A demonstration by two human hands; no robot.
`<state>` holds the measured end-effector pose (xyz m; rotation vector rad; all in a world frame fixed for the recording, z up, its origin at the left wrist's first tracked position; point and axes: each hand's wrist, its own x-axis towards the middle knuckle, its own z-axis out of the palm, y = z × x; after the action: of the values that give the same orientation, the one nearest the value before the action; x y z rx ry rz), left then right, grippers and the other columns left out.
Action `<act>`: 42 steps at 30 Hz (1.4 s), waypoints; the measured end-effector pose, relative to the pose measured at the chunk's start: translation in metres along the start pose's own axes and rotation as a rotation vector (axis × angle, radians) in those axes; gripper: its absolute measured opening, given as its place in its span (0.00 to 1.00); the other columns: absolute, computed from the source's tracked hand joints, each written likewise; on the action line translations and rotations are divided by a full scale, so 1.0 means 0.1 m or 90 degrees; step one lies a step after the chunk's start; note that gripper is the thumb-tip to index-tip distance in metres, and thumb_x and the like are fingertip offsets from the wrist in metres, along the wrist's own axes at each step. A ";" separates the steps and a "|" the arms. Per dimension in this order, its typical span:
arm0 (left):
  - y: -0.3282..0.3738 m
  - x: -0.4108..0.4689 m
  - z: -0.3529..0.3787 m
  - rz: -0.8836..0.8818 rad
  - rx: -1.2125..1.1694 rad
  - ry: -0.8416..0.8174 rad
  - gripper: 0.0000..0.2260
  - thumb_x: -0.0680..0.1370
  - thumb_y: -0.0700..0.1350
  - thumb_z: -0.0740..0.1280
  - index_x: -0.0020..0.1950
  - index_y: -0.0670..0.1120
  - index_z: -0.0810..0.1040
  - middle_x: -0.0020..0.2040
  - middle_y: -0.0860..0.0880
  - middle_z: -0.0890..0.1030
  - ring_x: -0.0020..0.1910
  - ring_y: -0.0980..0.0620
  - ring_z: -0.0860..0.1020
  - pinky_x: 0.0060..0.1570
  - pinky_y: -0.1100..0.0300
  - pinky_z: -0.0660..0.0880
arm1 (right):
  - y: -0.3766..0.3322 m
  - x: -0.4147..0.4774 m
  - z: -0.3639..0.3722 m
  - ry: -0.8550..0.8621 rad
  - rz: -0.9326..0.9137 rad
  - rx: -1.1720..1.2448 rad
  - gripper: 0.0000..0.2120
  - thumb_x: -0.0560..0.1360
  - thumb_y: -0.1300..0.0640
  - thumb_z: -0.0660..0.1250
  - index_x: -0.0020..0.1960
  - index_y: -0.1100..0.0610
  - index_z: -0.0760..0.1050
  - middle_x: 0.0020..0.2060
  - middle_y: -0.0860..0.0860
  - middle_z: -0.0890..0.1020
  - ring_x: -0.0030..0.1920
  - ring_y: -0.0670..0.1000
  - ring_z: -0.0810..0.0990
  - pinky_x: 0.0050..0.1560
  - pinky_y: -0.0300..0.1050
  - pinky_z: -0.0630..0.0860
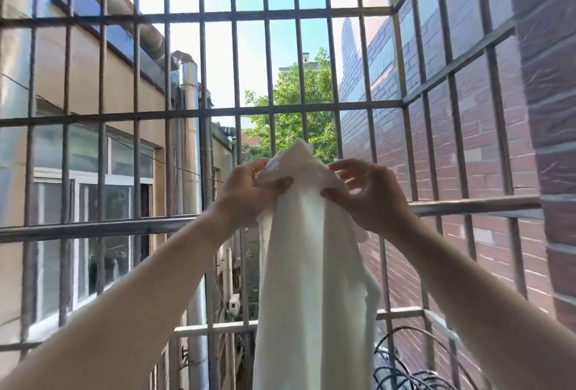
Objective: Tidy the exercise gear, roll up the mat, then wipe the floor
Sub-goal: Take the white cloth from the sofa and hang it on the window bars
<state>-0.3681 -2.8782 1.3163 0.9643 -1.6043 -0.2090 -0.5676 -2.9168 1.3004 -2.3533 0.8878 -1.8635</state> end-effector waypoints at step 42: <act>-0.68 0.44 0.34 0.055 0.332 -0.167 0.09 0.74 0.60 0.64 0.51 0.60 0.79 0.46 0.57 0.82 0.46 0.57 0.79 0.50 0.51 0.77 | 0.62 0.62 0.07 -0.285 -0.014 -0.069 0.11 0.66 0.48 0.75 0.48 0.50 0.81 0.43 0.41 0.82 0.44 0.41 0.81 0.46 0.36 0.79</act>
<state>-0.3648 -2.9631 1.2974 1.2993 -1.9891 0.1606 -0.5797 -2.9980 1.3319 -2.6878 0.9249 -1.2326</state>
